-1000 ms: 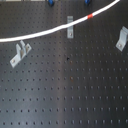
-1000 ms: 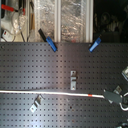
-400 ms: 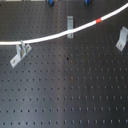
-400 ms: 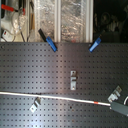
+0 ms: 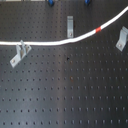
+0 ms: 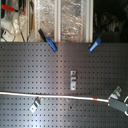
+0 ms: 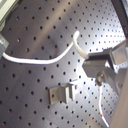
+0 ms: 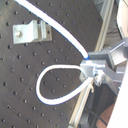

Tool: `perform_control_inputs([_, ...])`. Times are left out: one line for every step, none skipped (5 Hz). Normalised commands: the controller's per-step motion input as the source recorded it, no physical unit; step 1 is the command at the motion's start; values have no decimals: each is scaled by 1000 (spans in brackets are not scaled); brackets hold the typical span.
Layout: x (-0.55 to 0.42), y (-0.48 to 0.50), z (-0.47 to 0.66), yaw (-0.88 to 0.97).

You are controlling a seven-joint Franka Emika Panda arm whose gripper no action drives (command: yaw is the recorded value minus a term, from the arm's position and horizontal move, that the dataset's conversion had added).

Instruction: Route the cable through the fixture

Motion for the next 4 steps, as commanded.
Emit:
perform_control_inputs([-393, -349, 6, 0])
perform_control_inputs([-505, -320, 143, 0])
perform_control_inputs([-500, -308, 462, 49])
perform_control_inputs([-452, -238, 542, 63])
